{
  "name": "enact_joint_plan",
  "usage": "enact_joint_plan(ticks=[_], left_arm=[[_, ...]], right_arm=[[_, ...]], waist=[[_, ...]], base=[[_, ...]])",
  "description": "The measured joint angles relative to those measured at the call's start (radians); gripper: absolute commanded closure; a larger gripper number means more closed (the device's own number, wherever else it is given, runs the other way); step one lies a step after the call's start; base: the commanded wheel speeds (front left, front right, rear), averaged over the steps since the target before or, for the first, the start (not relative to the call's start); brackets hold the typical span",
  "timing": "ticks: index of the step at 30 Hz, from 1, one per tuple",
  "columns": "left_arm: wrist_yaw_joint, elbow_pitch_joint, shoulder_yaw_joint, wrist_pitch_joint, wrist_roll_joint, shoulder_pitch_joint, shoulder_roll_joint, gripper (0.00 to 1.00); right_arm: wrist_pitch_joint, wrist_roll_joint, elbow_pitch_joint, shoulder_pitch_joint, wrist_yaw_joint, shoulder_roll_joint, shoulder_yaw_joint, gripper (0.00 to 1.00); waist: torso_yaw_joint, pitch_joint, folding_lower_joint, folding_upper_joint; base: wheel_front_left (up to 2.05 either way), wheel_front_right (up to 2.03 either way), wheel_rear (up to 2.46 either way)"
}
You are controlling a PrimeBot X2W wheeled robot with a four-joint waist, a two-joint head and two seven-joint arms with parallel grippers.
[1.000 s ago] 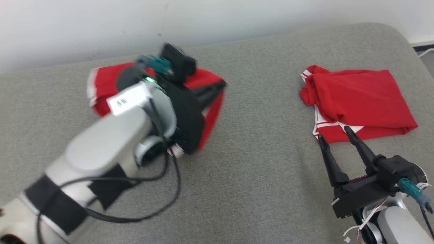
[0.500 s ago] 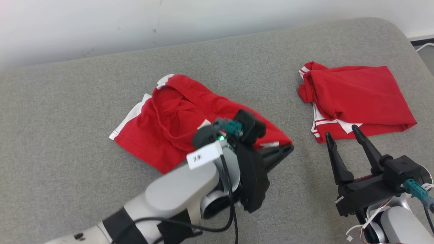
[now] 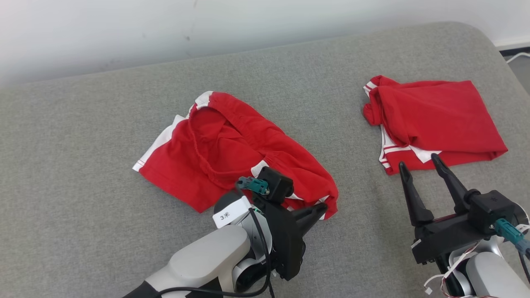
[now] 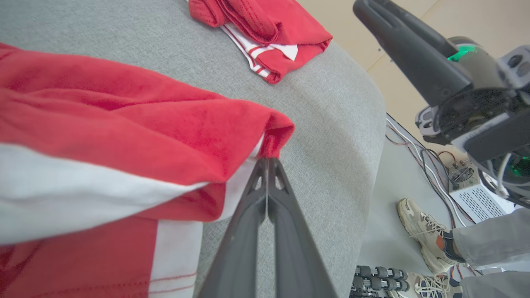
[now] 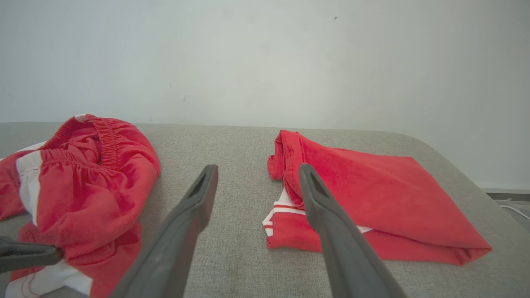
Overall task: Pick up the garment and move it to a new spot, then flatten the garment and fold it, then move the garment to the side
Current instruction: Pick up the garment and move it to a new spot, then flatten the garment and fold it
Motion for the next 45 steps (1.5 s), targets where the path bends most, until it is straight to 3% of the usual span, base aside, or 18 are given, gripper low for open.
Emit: enact_joint_plan(ticks=[18, 27, 31, 38, 45], left_arm=[[0.000, 0.017, 0.001, -0.185, 0.026, -0.016, -0.003, 0.00], [0.064, 0.062, 0.084, -0.270, 0.031, 0.050, 0.079, 0.00], [0.085, 0.108, 0.105, -0.277, 0.028, 0.070, 0.160, 0.00], [0.077, 0.182, 0.175, -0.279, -0.006, 0.061, 0.236, 0.00], [0.042, 0.257, 0.202, -0.278, -0.036, 0.020, 0.253, 0.00]], right_arm=[[-0.008, 0.000, 0.030, 0.001, 0.031, -0.017, 0.003, 0.00], [-0.009, 0.009, 0.029, -0.003, 0.043, -0.014, 0.016, 0.00], [-0.009, 0.010, 0.025, -0.003, 0.050, -0.011, 0.023, 0.00], [-0.007, 0.011, 0.016, -0.013, 0.051, -0.001, 0.045, 0.00], [0.001, 0.010, -0.001, -0.026, 0.052, 0.000, 0.053, 0.00]], waist=[[0.092, -0.072, -0.0001, 0.0000], [0.153, -0.113, 0.0000, 0.0000], [0.180, -0.124, 0.0000, 0.0000], [0.171, -0.110, 0.0000, -0.0001], [0.140, -0.083, 0.0000, -0.0001]], base=[[0.00, 0.00, 0.00], [0.00, 0.00, 0.00], [0.00, 0.00, 0.00], [0.00, 0.00, 0.00], [0.00, 0.00, 0.00]])
